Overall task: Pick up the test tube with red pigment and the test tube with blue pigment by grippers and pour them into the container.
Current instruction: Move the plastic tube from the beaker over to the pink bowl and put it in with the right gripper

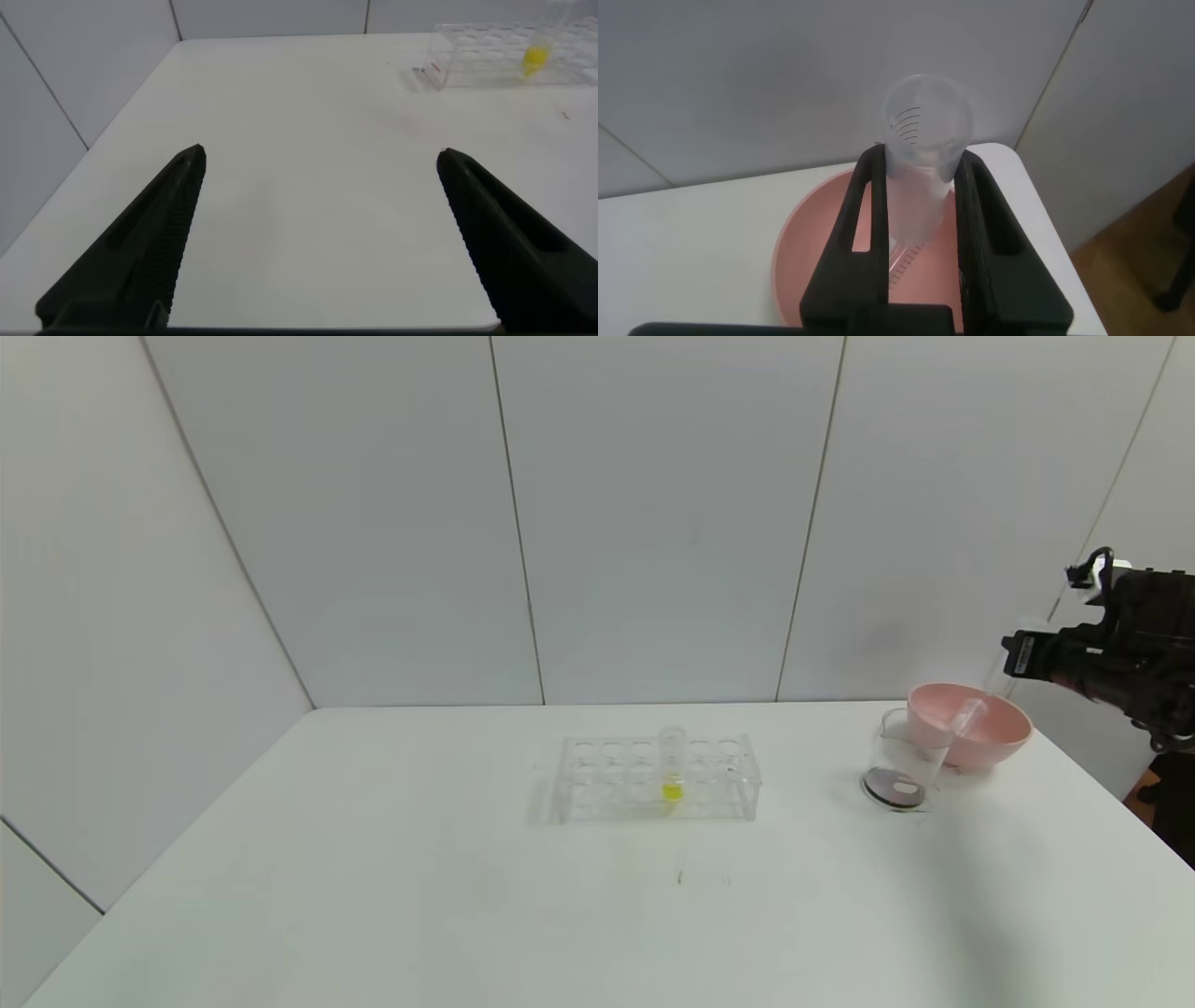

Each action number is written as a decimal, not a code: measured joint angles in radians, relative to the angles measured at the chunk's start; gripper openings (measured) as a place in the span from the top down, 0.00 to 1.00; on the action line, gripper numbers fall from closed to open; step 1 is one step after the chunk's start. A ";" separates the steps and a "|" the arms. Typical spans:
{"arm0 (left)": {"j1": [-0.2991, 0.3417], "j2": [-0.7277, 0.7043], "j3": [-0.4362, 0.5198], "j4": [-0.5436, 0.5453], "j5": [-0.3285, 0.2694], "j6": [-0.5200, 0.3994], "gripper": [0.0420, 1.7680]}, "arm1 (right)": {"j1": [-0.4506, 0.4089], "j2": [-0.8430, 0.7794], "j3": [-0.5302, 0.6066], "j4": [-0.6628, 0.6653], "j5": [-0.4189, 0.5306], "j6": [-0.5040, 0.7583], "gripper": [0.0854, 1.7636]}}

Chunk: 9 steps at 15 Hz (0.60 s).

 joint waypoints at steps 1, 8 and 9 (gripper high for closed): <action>0.000 0.000 0.000 0.000 0.000 0.000 0.00 | -0.001 0.029 -0.021 -0.003 -0.008 -0.001 0.76; 0.000 0.000 0.000 0.000 0.000 0.000 0.00 | 0.003 0.088 -0.038 -0.030 0.000 -0.002 0.76; 0.000 0.000 0.000 0.000 0.000 0.000 0.00 | 0.005 0.089 -0.030 -0.041 0.001 -0.002 0.76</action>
